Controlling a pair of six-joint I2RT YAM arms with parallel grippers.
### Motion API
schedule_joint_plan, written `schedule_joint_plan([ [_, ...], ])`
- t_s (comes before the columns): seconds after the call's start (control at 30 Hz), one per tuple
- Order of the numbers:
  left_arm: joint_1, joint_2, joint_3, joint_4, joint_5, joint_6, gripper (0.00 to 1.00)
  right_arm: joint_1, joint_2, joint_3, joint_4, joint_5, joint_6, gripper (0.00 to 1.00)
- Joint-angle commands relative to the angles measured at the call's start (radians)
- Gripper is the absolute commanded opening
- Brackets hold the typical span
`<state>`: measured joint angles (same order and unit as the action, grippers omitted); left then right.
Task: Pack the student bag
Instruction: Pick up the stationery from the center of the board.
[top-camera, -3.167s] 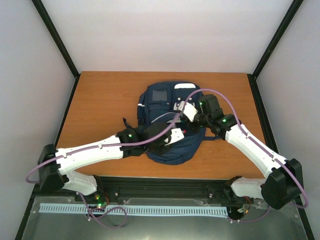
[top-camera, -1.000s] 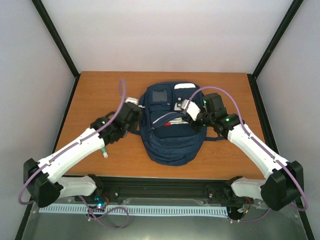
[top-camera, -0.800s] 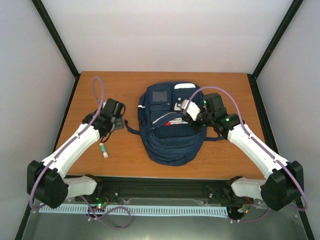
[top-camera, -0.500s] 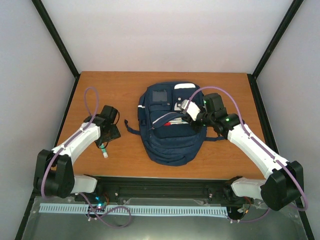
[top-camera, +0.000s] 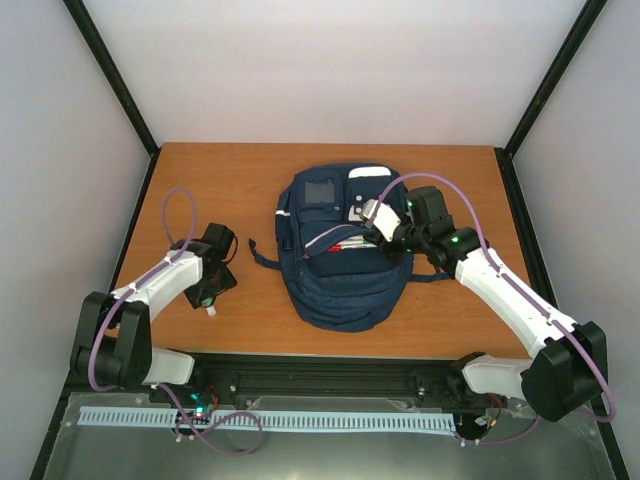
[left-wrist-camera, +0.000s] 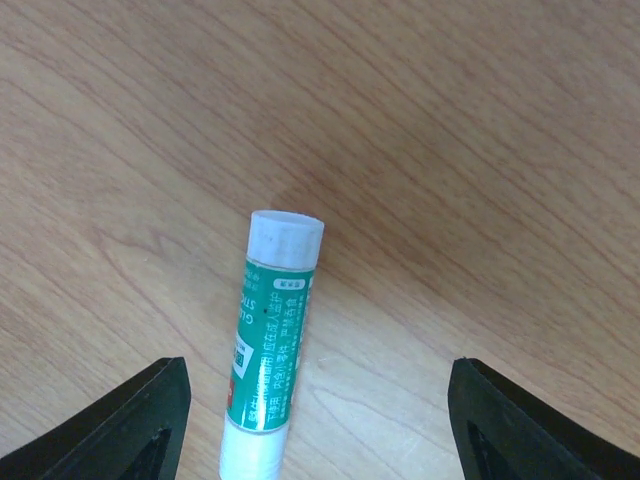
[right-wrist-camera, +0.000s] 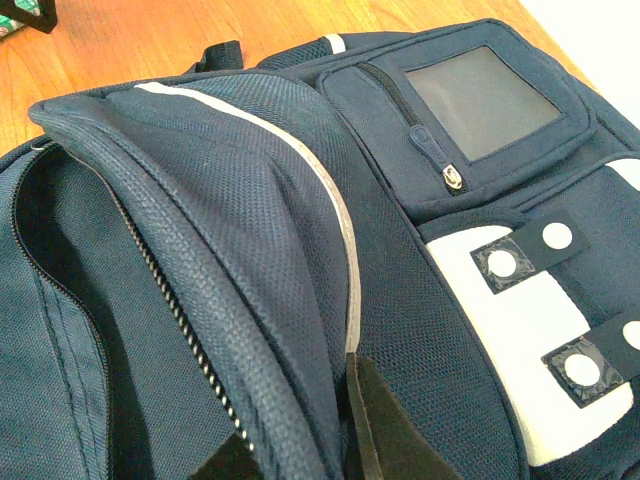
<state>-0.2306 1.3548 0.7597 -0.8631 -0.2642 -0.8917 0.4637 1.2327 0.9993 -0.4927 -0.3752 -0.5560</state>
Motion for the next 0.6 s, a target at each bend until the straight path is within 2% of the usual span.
schedule_joint_plan([
  [0.0,0.011,0.018,-0.016,0.036,-0.012,-0.039,0.73,0.009,-0.025,0.018,0.054,-0.095,0.012,0.06],
  [0.33,0.011,0.055,-0.035,0.077,-0.002,-0.046,0.62,0.007,-0.019,0.016,0.054,-0.095,0.01,0.06],
  [0.57,0.011,0.047,-0.047,0.087,-0.011,-0.051,0.43,0.006,-0.016,0.016,0.053,-0.096,0.009,0.06],
])
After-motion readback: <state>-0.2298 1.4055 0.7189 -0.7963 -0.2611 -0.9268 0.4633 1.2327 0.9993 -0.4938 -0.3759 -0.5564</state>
